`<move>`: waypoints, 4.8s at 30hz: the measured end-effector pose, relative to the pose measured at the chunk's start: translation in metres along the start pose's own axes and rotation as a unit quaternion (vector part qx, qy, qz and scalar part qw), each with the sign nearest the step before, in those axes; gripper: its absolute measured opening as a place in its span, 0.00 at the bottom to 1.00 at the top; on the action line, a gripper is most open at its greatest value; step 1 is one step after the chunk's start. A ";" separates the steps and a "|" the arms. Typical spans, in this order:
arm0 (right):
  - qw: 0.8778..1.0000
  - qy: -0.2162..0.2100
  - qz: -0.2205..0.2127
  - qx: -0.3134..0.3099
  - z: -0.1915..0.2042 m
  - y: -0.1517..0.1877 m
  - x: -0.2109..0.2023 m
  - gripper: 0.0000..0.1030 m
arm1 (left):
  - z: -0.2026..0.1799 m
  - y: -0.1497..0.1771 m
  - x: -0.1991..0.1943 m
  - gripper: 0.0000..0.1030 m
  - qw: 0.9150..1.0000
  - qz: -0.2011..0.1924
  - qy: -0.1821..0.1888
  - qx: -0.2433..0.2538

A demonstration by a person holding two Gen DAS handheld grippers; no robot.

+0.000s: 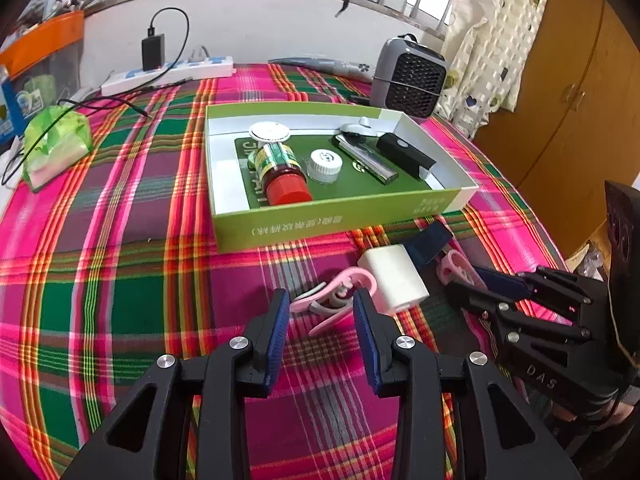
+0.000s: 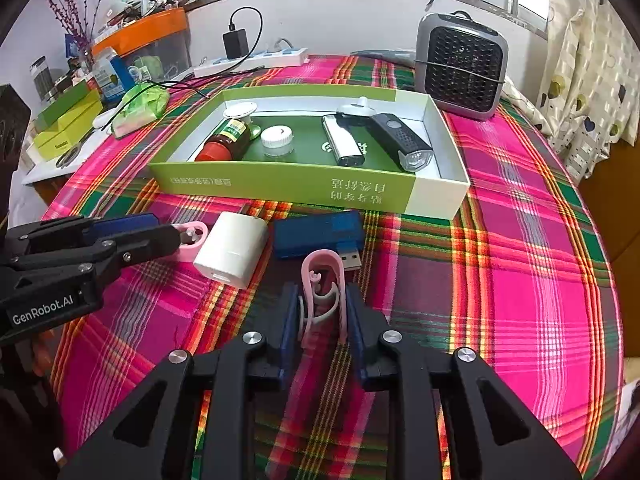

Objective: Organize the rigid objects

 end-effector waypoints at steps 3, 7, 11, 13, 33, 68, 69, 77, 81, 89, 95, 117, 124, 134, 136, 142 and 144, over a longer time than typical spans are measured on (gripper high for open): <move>1.000 -0.005 -0.002 0.002 -0.002 0.000 -0.003 0.24 | -0.004 0.004 -0.002 0.31 1.000 0.002 0.003 0.002; 1.000 -0.008 -0.006 -0.001 -0.004 0.000 -0.007 0.24 | -0.009 0.010 -0.004 0.31 1.000 0.007 0.003 0.004; 1.000 -0.009 -0.008 -0.003 -0.007 0.002 -0.008 0.24 | -0.015 0.014 -0.007 0.31 1.000 0.010 0.004 0.009; 1.000 -0.009 -0.008 -0.002 -0.009 0.002 -0.009 0.24 | -0.019 0.015 -0.006 0.31 1.000 0.013 0.003 0.013; 1.000 -0.010 -0.006 0.006 -0.025 0.005 -0.012 0.24 | -0.011 -0.006 0.002 0.37 0.997 0.019 -0.033 0.071; 1.000 -0.010 -0.009 0.003 -0.026 0.002 -0.007 0.24 | 0.004 -0.014 0.024 0.37 0.993 0.030 -0.097 0.054; 1.000 -0.011 -0.008 0.004 -0.026 0.002 -0.007 0.24 | 0.004 -0.014 0.024 0.37 0.994 0.029 -0.096 0.053; 1.000 -0.016 -0.007 0.008 -0.027 0.001 -0.007 0.24 | 0.004 -0.013 0.024 0.37 0.993 0.032 -0.098 0.052; 1.000 -0.021 -0.006 0.010 -0.028 0.001 -0.007 0.24 | 0.004 -0.013 0.023 0.37 0.993 0.032 -0.106 0.028; 1.000 -0.029 -0.004 0.010 -0.029 0.000 -0.006 0.24 | 0.007 -0.015 0.024 0.37 0.991 0.032 -0.130 -0.009; 0.999 -0.031 -0.003 0.005 -0.029 -0.001 -0.005 0.24 | 0.007 -0.017 0.025 0.37 0.990 0.032 -0.139 -0.010; 1.000 -0.030 -0.004 0.004 -0.028 0.000 -0.005 0.24 | 0.015 -0.014 0.020 0.21 0.989 0.025 -0.140 -0.035; 1.000 -0.026 -0.005 0.001 -0.028 0.000 -0.005 0.24 | 0.016 -0.014 0.020 0.21 0.989 0.025 -0.138 -0.036; 1.000 -0.024 -0.007 0.000 -0.027 0.000 -0.007 0.24 | 0.013 -0.016 0.010 0.21 0.990 0.016 -0.138 -0.034; 1.000 -0.025 -0.010 0.000 -0.026 0.000 -0.008 0.24 | 0.012 -0.016 0.009 0.21 0.990 0.015 -0.137 -0.032; 0.999 -0.029 -0.015 -0.001 -0.025 -0.002 -0.013 0.24 | 0.010 -0.016 0.001 0.21 0.990 0.010 -0.135 -0.032; 0.999 -0.030 -0.018 0.000 -0.024 -0.002 -0.015 0.24 | 0.010 -0.017 -0.002 0.21 0.990 0.007 -0.136 -0.030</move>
Point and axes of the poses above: each gripper's, at about its wrist camera, not at the fingertips, and x roughly the way its jaws point, z to its left, y to its underside, the point moved 6 cm from there along x, roughly the way its jaws point, and after that the axes turned 15 degrees about x, right-handed, at the moved point
